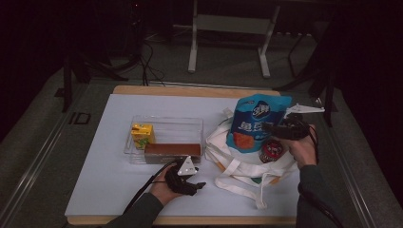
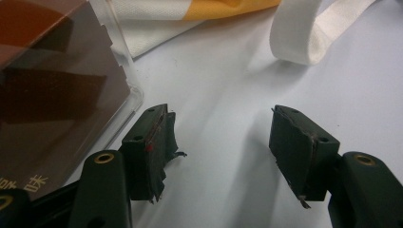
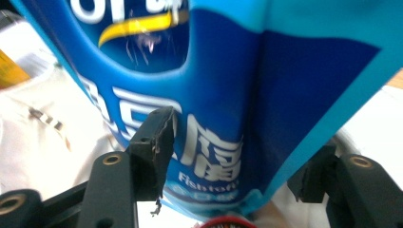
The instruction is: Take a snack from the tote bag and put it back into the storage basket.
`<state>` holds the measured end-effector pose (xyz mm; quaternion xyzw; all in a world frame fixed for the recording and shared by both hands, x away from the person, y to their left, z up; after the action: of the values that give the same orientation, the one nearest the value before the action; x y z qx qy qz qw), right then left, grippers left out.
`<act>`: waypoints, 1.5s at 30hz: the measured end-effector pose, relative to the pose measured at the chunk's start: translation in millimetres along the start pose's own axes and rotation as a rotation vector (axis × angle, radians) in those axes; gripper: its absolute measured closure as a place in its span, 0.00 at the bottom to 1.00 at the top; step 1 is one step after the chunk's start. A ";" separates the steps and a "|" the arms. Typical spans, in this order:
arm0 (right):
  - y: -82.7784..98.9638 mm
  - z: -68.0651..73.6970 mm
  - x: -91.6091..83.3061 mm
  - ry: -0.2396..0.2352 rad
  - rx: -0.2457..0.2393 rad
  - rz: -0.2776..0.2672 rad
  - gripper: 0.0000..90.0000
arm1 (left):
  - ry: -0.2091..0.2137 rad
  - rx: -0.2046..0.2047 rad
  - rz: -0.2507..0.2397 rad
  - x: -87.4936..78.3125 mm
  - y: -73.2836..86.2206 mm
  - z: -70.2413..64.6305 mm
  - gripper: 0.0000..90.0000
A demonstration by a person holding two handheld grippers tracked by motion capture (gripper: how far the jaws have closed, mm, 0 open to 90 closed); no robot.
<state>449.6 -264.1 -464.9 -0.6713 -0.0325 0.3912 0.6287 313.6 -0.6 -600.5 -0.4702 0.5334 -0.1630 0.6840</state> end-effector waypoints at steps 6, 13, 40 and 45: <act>-4.7 7.9 3.8 -0.042 -0.021 -0.017 0.48 | 0.001 0.002 0.001 0.1 0.0 -0.4 0.44; -7.4 22.4 3.7 -0.136 -0.030 -0.053 0.71 | 0.003 0.003 0.004 0.4 0.2 -0.7 0.44; -32.7 42.5 -10.8 -0.213 0.071 -0.080 0.98 | 0.007 0.001 0.003 0.5 0.1 -0.9 0.43; -44.1 49.0 -17.1 -0.228 0.085 -0.104 0.98 | 0.006 0.002 0.003 0.6 0.2 -1.1 0.43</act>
<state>429.9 -224.0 -413.5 -0.5928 -0.1220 0.4328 0.6681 312.8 -1.4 -601.0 -0.4681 0.5362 -0.1638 0.6830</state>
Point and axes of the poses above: each handheld gripper's, and its own axes: x roughly forward along the jaws, y roughly out of its underside, z roughly to its left, the point moved 9 cm from there along x, roughly forward along the jaws, and after that the axes turned 6 degrees about -z, right-handed, at the moved point
